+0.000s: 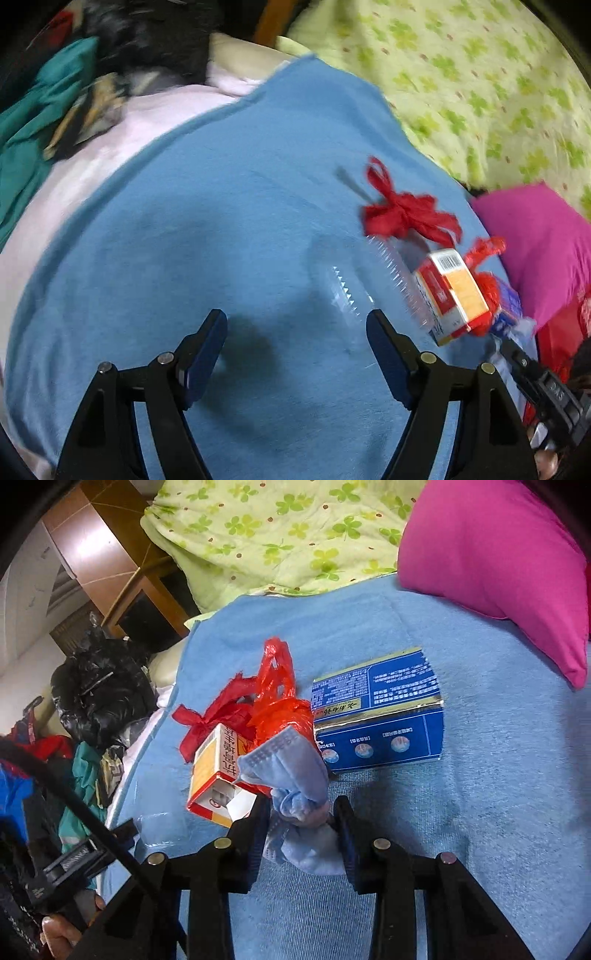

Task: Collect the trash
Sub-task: 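Grasp the clear plastic tray with the left tool while the right tool holds the blue cloth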

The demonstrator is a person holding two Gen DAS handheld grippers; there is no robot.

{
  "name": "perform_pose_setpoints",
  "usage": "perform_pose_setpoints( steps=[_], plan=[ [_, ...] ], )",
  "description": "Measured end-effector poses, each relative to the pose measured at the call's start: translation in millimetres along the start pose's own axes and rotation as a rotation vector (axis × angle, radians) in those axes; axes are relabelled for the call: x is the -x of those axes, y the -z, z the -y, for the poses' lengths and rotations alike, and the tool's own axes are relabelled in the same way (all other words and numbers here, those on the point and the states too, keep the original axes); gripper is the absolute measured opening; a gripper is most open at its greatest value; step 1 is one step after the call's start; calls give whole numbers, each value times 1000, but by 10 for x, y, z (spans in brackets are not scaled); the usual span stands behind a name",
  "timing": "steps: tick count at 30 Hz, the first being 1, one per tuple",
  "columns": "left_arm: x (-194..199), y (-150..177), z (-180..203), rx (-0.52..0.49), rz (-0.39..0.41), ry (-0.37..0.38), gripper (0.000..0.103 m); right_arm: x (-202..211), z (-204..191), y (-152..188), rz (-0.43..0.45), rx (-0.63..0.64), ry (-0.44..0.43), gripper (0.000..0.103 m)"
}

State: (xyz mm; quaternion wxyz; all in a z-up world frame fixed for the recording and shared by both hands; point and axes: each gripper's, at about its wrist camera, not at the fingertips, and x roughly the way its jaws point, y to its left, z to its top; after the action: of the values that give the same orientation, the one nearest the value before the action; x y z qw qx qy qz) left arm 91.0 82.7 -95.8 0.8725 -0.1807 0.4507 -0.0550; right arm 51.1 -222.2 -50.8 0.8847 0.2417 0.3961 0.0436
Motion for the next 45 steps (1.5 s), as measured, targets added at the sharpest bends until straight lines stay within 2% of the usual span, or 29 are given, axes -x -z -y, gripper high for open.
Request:
perform_pose_setpoints(
  steps=[2, 5, 9, 12, 14, 19, 20, 21, 22, 24, 27, 31, 39, 45],
  plan=[
    [118, -3, -33, 20, 50, 12, 78, 73, 19, 1, 12, -3, -4, 38],
    [245, 9, 83, -21, 125, 26, 78, 195, 68, 3, 29, -7, -8, 38],
    [256, 47, 413, -131, 159, 69, 79, 330, 129, 18, 45, -5, -10, 38],
    [141, 82, 656, -200, 140, 51, 80, 403, 168, 26, 55, -5, -7, 38],
    [28, 74, 783, -233, 122, 8, 80, 438, 195, 34, 58, -10, -6, 38],
    [-197, 91, 803, -222, 66, -93, 79, 539, 257, 44, 72, -16, -18, 38],
    [-225, 105, 765, -209, 46, -89, 78, 568, 270, 48, 78, -15, -22, 38],
    [-255, 99, 732, -193, 30, -75, 66, 606, 281, 51, 84, -14, -27, 38],
    [-277, 91, 684, -174, 11, -60, 61, 632, 300, 58, 86, -13, -29, 38],
    [-270, 79, 612, -149, 8, -39, 61, 695, 327, 69, 93, -12, -33, 38],
    [-203, 101, 586, -159, 30, -40, 56, 780, 363, 79, 107, -8, -31, 38],
    [-26, 137, 622, -181, 80, -7, 55, 927, 385, 81, 145, 2, -41, 38],
    [449, 367, 941, -344, 253, 29, 55, 1331, 405, 82, 256, 37, -53, 38],
    [568, 617, 1302, -442, 261, 41, 55, 1621, 460, 94, 330, 63, -40, 38]
  ],
)
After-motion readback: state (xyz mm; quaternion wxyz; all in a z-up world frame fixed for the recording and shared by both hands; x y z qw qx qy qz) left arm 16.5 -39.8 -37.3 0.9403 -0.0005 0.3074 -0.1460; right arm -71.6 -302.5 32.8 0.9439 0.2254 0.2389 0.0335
